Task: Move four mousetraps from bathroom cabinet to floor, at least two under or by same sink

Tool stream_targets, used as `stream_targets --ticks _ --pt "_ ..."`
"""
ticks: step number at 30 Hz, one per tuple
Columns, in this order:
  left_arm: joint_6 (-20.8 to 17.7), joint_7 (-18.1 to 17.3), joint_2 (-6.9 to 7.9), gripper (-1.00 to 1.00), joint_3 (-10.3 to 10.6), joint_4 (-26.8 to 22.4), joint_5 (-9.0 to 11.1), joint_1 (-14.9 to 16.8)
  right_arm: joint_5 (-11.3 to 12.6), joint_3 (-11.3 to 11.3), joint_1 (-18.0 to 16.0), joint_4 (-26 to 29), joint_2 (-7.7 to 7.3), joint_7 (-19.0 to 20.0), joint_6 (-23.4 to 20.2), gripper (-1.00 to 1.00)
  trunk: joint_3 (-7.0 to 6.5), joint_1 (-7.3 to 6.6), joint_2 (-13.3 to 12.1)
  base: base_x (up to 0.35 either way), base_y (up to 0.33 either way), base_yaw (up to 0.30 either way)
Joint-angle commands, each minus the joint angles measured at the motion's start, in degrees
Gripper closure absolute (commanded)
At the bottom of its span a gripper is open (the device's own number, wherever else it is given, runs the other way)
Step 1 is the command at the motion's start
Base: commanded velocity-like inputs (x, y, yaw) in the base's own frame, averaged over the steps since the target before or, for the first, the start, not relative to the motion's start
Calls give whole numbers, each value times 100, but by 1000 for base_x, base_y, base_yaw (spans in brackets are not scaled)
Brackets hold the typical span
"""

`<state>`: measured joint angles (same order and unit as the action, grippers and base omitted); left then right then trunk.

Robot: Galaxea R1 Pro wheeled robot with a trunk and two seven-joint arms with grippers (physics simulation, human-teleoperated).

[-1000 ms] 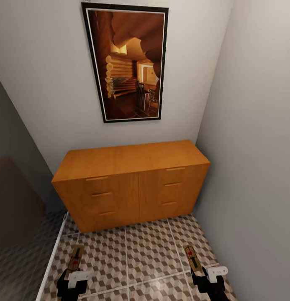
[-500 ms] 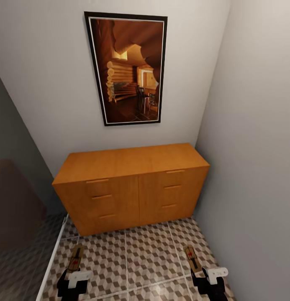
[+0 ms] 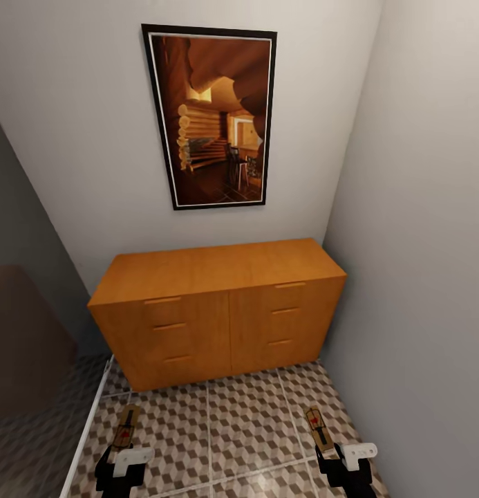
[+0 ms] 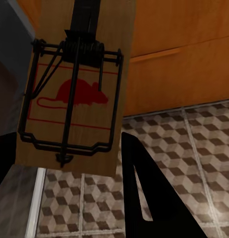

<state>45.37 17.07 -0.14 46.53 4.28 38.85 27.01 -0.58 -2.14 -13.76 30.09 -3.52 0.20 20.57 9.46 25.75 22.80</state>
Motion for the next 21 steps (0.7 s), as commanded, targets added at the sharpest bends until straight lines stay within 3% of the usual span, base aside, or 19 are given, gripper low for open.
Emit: stream_targets --ticks 1,8,21 --pt "-1 86 -4 100 28 11 -62 6 17 -15 -4 -3 -3 -14 16 100 11 3 11 0 0 148" --pt "-1 86 -4 100 28 11 -62 6 22 -22 -4 -5 7 -290 17 100 11 3 11 0 0 226" --pt "-2 86 -4 100 27 11 -62 6 23 -23 -4 -12 8 -327 16 100 11 3 11 0 0 246"
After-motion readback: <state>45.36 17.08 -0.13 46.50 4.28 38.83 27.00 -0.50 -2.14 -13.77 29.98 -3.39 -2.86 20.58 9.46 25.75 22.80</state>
